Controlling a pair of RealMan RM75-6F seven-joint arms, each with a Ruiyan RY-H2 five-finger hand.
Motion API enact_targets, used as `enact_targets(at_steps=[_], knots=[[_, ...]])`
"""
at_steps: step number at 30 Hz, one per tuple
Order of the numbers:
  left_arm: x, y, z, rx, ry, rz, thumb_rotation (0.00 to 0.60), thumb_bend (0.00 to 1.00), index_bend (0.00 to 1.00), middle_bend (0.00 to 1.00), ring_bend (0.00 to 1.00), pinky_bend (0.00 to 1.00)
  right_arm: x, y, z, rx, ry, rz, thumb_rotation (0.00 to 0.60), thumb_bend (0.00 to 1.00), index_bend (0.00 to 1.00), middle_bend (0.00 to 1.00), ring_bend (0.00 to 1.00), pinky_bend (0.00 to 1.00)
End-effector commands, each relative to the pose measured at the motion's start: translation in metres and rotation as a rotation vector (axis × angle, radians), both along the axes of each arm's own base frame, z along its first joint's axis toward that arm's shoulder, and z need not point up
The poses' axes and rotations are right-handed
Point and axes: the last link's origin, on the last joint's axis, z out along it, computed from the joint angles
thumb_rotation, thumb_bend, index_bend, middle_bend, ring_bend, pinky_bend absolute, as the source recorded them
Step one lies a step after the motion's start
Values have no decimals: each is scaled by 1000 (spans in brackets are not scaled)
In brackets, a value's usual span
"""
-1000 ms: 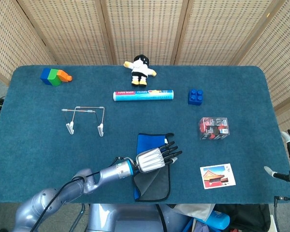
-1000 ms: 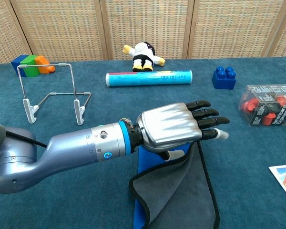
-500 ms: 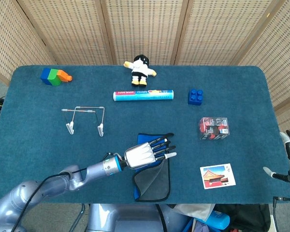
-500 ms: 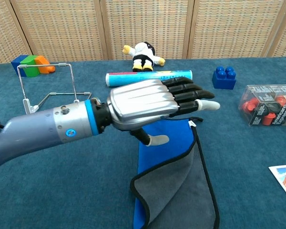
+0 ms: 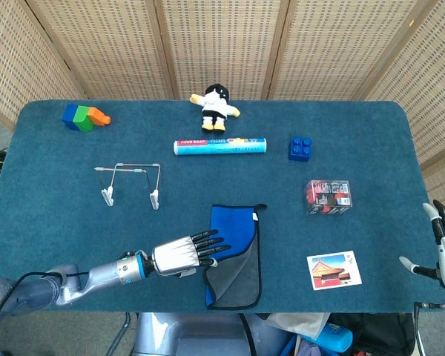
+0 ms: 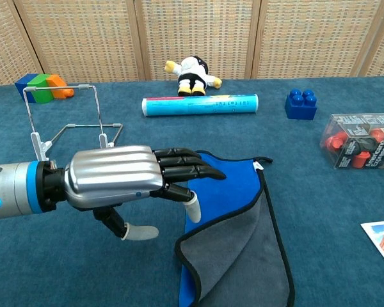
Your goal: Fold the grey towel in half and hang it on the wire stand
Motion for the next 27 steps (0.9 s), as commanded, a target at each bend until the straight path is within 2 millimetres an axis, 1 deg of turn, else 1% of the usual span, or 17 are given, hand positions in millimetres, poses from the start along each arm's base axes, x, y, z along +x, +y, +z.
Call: enact_targets(at_steps=[1,6,13,22,27], knots=[[1,-3,-5,-11,-3,2,600,372,333,0,0,0,0,0,0,-1,-1,-2,600,0,0,0,0,0],[0,-7,-12,-24,-4,6,600,372,331,0,0,0,-2,0,2,-5,-5,-6,600,0,0,0,0,0],[0,-13,-24,-49,-18,4,600,372,294,0,0,0,-4,0,3,0,-14,-10,600,0,0,0,0,0],[-5,-16,-30,-57,-11,11,600,371,253,0,0,0,-5,0,5,-4,-21,-8,600,0,0,0,0,0],[-2,-16,-36,-43,-28,22,600,371,244,0,0,0,-5,0,4,0,-20,-6,600,0,0,0,0,0]])
